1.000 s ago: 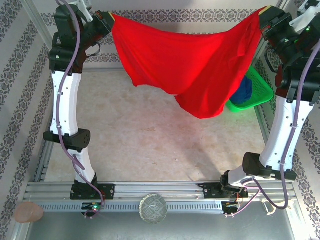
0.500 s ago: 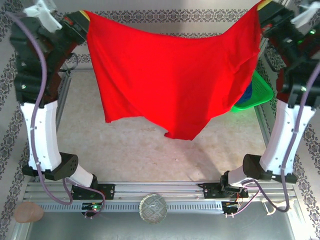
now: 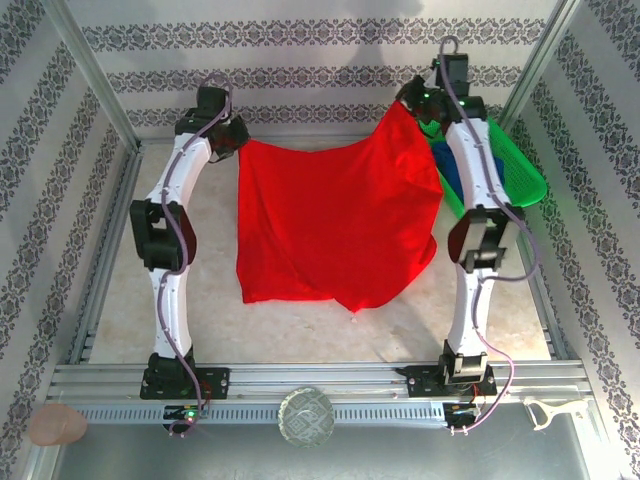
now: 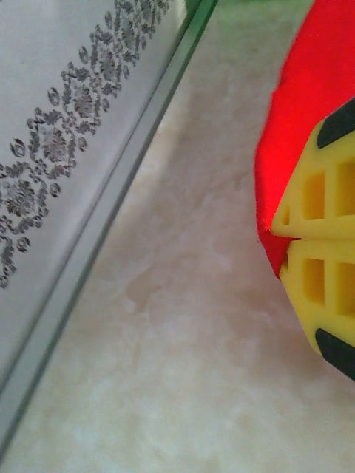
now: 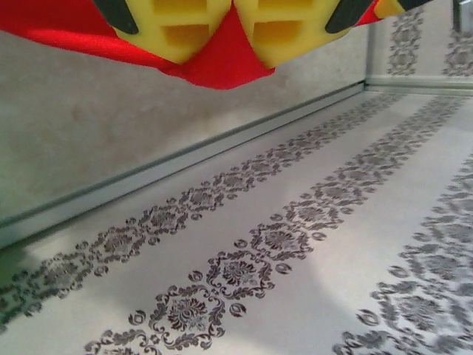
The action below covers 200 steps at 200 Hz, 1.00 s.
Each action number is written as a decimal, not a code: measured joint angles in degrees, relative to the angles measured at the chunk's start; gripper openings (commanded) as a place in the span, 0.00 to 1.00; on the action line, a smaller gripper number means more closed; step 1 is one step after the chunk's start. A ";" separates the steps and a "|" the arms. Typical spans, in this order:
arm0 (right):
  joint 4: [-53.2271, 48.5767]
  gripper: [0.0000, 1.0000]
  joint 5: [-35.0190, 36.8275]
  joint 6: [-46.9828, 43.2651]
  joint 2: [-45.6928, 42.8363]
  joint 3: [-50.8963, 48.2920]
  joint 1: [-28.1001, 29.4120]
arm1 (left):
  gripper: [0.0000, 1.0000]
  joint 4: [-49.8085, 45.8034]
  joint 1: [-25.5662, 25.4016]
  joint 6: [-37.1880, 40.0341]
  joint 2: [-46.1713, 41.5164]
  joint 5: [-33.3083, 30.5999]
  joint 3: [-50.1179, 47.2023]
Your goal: Fold the inside-out t-shirt
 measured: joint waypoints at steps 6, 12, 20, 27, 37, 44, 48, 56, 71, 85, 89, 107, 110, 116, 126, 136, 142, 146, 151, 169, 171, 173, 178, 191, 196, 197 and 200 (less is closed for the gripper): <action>-1.40 0.52 0.55 -1.05 3.19 4.72 0.24 | 0.28 -0.87 0.00 0.61 2.89 0.00 4.35; -2.67 0.56 0.98 -1.86 5.73 9.09 0.35 | 0.41 -1.62 0.02 1.03 5.20 0.00 8.35; -4.26 0.59 1.38 -2.89 8.41 14.21 0.46 | 0.57 -2.51 0.02 1.51 7.87 0.02 13.40; -5.53 0.59 1.73 -3.87 9.31 17.03 0.44 | 0.65 -3.21 0.02 1.77 9.57 0.00 17.27; -7.26 0.60 2.19 -4.98 9.07 18.56 0.44 | 0.74 -3.82 0.02 2.23 10.73 0.02 21.11; -7.85 0.60 2.54 -5.81 7.76 18.29 0.50 | 0.78 -3.96 0.02 2.36 10.73 0.04 22.25; -8.04 0.60 2.75 -6.23 6.97 17.66 0.72 | 0.79 -4.07 0.02 2.38 10.54 0.07 22.80; -8.15 0.60 3.41 -7.30 3.63 14.19 0.87 | 0.81 -4.07 0.02 2.73 9.88 0.11 23.02; -7.89 0.60 4.90 -8.76 -4.04 4.87 1.77 | 0.85 -4.35 0.02 3.17 8.00 0.31 22.08; -6.56 0.60 6.10 -9.62 -13.20 -6.88 3.69 | 0.91 -4.42 0.02 3.54 5.11 0.79 18.56; -6.21 0.60 6.43 -9.75 -15.52 -9.90 4.24 | 0.92 -4.42 0.02 3.58 3.93 1.03 16.98; -2.60 0.60 7.48 -9.77 -28.06 -27.41 7.34 | 1.00 -3.58 0.02 4.00 -2.91 2.23 6.47; -2.27 0.60 7.69 -9.68 -30.01 -30.10 7.87 | 1.00 -3.34 0.02 4.11 -4.22 2.47 4.57; -1.27 0.60 7.91 -9.53 -33.57 -35.36 8.90 | 1.00 -2.40 0.02 4.07 -7.04 2.95 0.02; 1.20 0.61 8.28 -8.52 -39.58 -44.74 10.25 | 1.00 -0.42 0.02 4.07 -11.98 3.43 -7.85; 2.64 0.61 8.79 -7.78 -44.76 -53.57 10.86 | 1.00 1.49 0.02 4.02 -17.27 4.00 -16.02; 3.28 0.61 9.05 -7.10 -47.56 -58.69 11.17 | 1.00 2.60 0.02 4.02 -20.22 4.35 -20.50; 3.61 0.61 9.35 -6.56 -49.05 -61.53 11.34 | 1.00 3.32 0.02 3.98 -21.99 4.55 -23.06; 4.00 0.61 9.62 -5.90 -51.19 -66.03 11.65 | 1.00 3.87 0.02 3.89 -24.26 5.01 -26.34; 4.44 0.61 10.03 -3.85 -56.74 -78.79 12.92 | 1.00 6.34 0.02 3.32 -32.04 6.51 -37.27; 4.31 0.61 10.05 -3.58 -57.20 -79.76 13.07 | 1.00 6.34 0.02 3.28 -32.70 6.67 -38.12; 4.35 0.61 10.19 -3.23 -57.79 -81.13 13.31 | 1.00 6.69 0.00 3.13 -33.59 6.75 -39.34; 4.31 0.61 10.25 -2.54 -59.17 -84.26 13.97 | 1.00 6.88 0.00 2.93 -35.71 7.08 -42.18; 4.44 0.62 10.19 -0.55 -62.95 -91.38 15.65 | 1.00 6.86 -0.15 2.64 -40.89 7.39 -49.18; 4.52 0.62 10.14 0.31 -64.41 -93.74 16.28 | 1.00 6.80 -0.33 2.51 -42.62 7.26 -51.63; 4.57 0.62 10.10 0.66 -64.85 -94.42 16.46 | 1.00 6.69 -0.35 2.51 -42.88 7.26 -51.95; 4.74 0.62 9.99 1.36 -65.61 -95.65 16.85 | 1.00 6.58 -0.44 2.45 -44.28 6.99 -53.83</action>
